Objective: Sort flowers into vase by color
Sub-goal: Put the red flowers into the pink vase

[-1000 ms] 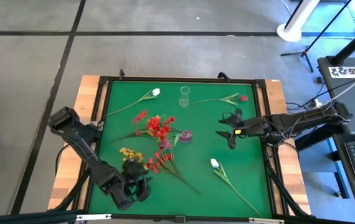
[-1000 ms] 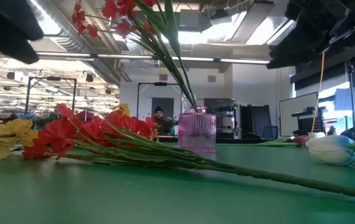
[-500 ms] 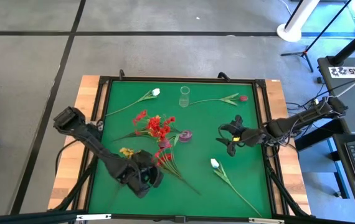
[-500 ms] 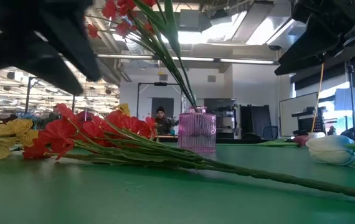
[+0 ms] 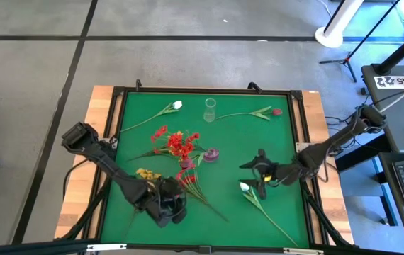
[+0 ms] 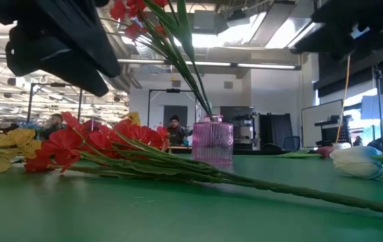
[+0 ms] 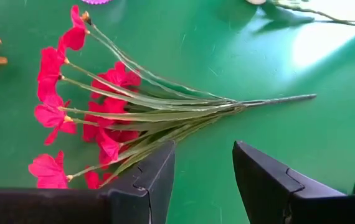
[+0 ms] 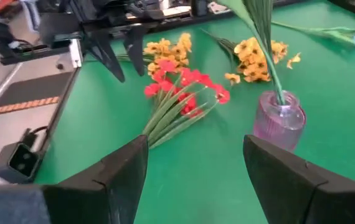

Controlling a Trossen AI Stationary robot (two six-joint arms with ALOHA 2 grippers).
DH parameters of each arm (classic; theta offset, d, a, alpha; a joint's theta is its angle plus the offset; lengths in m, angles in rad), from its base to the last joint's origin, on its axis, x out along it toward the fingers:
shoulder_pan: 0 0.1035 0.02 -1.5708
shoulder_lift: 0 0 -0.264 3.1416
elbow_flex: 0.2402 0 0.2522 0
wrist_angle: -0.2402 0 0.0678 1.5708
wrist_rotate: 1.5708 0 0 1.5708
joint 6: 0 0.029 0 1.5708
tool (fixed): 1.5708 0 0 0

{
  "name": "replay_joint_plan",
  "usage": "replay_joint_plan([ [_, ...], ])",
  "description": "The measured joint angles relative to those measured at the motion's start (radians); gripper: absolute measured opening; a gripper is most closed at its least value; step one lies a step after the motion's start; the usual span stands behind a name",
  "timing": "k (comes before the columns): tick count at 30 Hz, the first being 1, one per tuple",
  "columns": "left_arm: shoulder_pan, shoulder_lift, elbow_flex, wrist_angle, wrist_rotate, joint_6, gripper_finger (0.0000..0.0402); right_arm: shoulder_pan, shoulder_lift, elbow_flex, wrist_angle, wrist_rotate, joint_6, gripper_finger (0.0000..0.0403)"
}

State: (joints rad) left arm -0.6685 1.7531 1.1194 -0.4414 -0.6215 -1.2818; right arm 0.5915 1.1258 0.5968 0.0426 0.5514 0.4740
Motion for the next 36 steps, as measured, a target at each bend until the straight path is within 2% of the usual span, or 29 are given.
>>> replay_joint_plan([
  [7, -0.006, -0.070, 0.000, -0.085, -0.048, 0.011, 0.0156, 0.005, 0.272, 0.167, 0.004, 0.025, 0.050, 0.0262],
  [15, -0.088, -0.216, 0.000, -0.264, -0.247, -0.051, 0.0156, 0.005, 0.588, 0.392, -0.014, 0.022, 0.125, 0.0262],
  [19, -0.146, -0.270, 0.002, -0.278, -0.386, -0.051, 0.0156, 0.004, 0.705, 0.481, -0.055, 0.024, 0.162, 0.0262],
  [22, -0.168, -0.280, 0.002, -0.275, -0.452, -0.052, 0.0156, -0.005, 0.778, 0.523, -0.069, 0.031, 0.193, 0.0262],
  [33, -0.172, -0.279, 0.001, -0.258, -0.468, -0.052, 0.0156, -0.037, 0.947, 0.589, -0.032, -0.064, 0.282, 0.0262],
  [36, -0.172, -0.278, 0.001, -0.255, -0.469, -0.053, 0.0156, -0.036, 0.970, 0.608, -0.036, -0.058, 0.279, 0.0262],
])
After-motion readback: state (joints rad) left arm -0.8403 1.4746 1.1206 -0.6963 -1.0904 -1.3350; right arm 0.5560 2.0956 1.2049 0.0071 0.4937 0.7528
